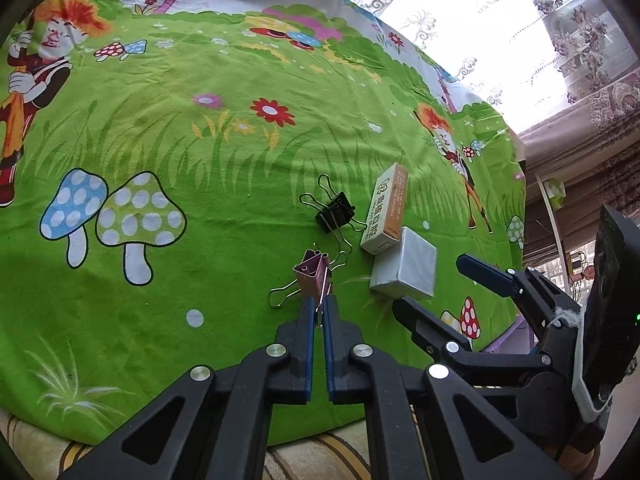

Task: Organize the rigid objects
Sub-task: 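Grasp the pink binder clip with the left tool while the right tool grasps the silver cube box, then carry the pink clip with the left tool while the right tool carries the silver box to the purple box, then open the left tool over the purple box while the right tool releases the silver box there, then move both tools back over the black clip and tan box on the bed, then grasp the black binder clip with the left tool while the right tool grasps the tan dental box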

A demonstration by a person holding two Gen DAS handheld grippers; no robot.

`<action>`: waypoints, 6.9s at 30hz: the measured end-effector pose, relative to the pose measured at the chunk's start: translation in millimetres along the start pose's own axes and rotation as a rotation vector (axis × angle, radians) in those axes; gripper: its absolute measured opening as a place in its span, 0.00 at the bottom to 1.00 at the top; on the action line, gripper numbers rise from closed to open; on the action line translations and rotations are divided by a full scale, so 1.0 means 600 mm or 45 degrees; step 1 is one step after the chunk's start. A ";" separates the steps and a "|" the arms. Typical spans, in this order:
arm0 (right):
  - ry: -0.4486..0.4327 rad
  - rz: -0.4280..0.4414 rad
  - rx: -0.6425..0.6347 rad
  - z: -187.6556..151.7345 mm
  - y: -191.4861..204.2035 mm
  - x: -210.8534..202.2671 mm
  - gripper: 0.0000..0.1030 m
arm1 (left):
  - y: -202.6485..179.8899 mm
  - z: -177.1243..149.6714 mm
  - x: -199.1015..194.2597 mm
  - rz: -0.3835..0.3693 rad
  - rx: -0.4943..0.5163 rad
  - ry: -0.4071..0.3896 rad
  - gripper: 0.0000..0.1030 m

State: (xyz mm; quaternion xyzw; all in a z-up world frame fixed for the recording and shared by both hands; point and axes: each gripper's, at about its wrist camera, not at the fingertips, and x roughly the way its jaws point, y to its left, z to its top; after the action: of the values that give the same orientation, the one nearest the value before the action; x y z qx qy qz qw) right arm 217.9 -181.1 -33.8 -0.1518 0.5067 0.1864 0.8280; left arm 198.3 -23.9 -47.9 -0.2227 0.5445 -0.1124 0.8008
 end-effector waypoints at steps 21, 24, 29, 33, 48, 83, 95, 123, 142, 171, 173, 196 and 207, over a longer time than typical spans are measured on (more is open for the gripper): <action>0.039 0.117 0.440 -0.014 -0.063 0.017 0.48 | -0.014 0.023 0.001 0.114 0.095 -0.087 0.51; 0.008 0.102 0.468 -0.029 -0.072 0.001 0.48 | -0.028 0.027 0.020 0.142 0.159 -0.049 0.51; -0.043 0.069 0.506 -0.058 -0.085 -0.031 0.48 | -0.050 0.023 0.049 0.202 0.252 0.025 0.51; -0.100 0.046 0.506 -0.079 -0.083 -0.060 0.48 | -0.049 0.022 0.060 0.229 0.263 0.054 0.34; -0.254 0.051 0.533 -0.153 -0.087 -0.152 0.48 | -0.076 -0.020 0.004 0.052 0.209 0.013 0.23; -0.370 -0.208 0.939 -0.450 -0.255 -0.306 0.48 | -0.397 -0.280 -0.038 -0.432 0.571 0.034 0.23; -0.412 -0.289 1.065 -0.496 -0.295 -0.321 0.63 | -0.461 -0.324 -0.034 -0.464 0.785 0.021 0.41; -0.408 -0.300 0.835 -0.451 -0.232 -0.329 0.85 | -0.395 -0.294 -0.088 -0.149 0.651 -0.239 0.54; -0.466 -0.222 0.605 -0.337 -0.162 -0.354 0.87 | -0.300 -0.198 -0.146 -0.079 0.447 -0.344 0.54; -0.282 -0.050 0.584 0.043 -0.127 -0.163 0.91 | -0.051 0.096 -0.063 0.098 -0.200 -0.237 0.58; -0.254 -0.052 0.590 0.057 -0.126 -0.137 0.91 | -0.034 0.104 -0.057 0.091 -0.256 -0.258 0.58; 0.009 -0.010 0.450 0.078 -0.068 0.087 0.40 | 0.014 0.070 -0.012 0.126 -0.292 -0.347 0.58; -0.075 -0.159 0.513 0.015 -0.136 0.053 0.19 | -0.036 0.051 0.053 0.135 -0.148 -0.191 0.58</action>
State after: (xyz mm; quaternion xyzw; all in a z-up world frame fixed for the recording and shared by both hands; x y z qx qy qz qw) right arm 276.1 -244.6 -53.1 -0.0089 0.4988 0.0341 0.8660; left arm 239.8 -49.3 -54.2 -0.2475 0.4996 -0.0211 0.8299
